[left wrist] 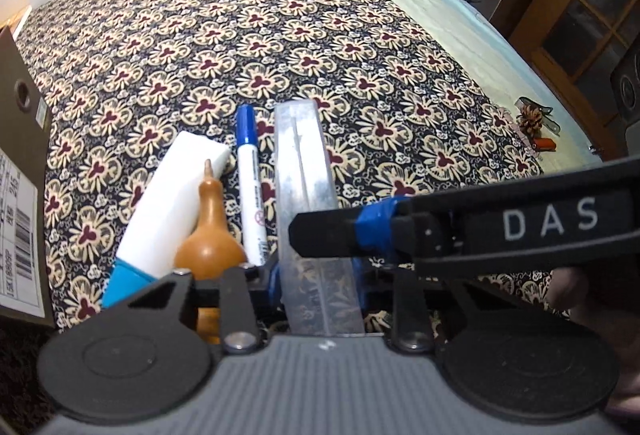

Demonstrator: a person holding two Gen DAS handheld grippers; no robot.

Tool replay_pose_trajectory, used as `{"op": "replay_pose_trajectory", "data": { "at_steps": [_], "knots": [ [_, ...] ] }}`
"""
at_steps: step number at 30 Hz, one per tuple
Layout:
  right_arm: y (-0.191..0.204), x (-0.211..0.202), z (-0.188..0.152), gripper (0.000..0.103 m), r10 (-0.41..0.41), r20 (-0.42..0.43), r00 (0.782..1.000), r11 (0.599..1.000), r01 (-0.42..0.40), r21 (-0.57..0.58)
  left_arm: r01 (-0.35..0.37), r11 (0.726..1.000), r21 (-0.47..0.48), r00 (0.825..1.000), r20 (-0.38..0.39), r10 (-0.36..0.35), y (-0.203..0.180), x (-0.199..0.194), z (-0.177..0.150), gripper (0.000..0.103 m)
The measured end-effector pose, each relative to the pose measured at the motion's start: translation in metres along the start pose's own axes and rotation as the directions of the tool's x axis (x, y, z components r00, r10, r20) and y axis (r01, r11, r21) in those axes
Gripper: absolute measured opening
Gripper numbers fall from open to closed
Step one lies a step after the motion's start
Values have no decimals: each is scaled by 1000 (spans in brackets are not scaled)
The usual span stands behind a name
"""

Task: Organize rigid objects
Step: 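Lift the container with the right gripper and carry it over the box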

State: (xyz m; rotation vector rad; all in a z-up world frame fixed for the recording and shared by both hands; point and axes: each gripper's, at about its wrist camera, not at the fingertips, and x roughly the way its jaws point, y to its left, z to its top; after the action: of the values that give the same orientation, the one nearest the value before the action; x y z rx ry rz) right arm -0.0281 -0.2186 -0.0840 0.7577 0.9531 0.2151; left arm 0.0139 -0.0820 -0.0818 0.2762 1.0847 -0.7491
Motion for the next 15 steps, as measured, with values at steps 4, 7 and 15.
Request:
{"op": "replay_pose_trajectory", "data": {
  "at_steps": [4, 7, 15],
  "knots": [
    [14, -14, -2, 18, -2, 54, 999, 999, 4, -37, 18, 1000, -4, 999, 33, -18, -3, -10, 2, 27],
    [33, -26, -1, 18, 0, 109, 994, 995, 11, -101, 23, 1000, 4, 996, 82, -24, -4, -27, 5, 27],
    [102, -35, 9, 18, 80, 207, 975, 968, -26, -250, -4, 1000, 1, 964, 267, 4, 18, -92, 13, 27]
  ]
}}
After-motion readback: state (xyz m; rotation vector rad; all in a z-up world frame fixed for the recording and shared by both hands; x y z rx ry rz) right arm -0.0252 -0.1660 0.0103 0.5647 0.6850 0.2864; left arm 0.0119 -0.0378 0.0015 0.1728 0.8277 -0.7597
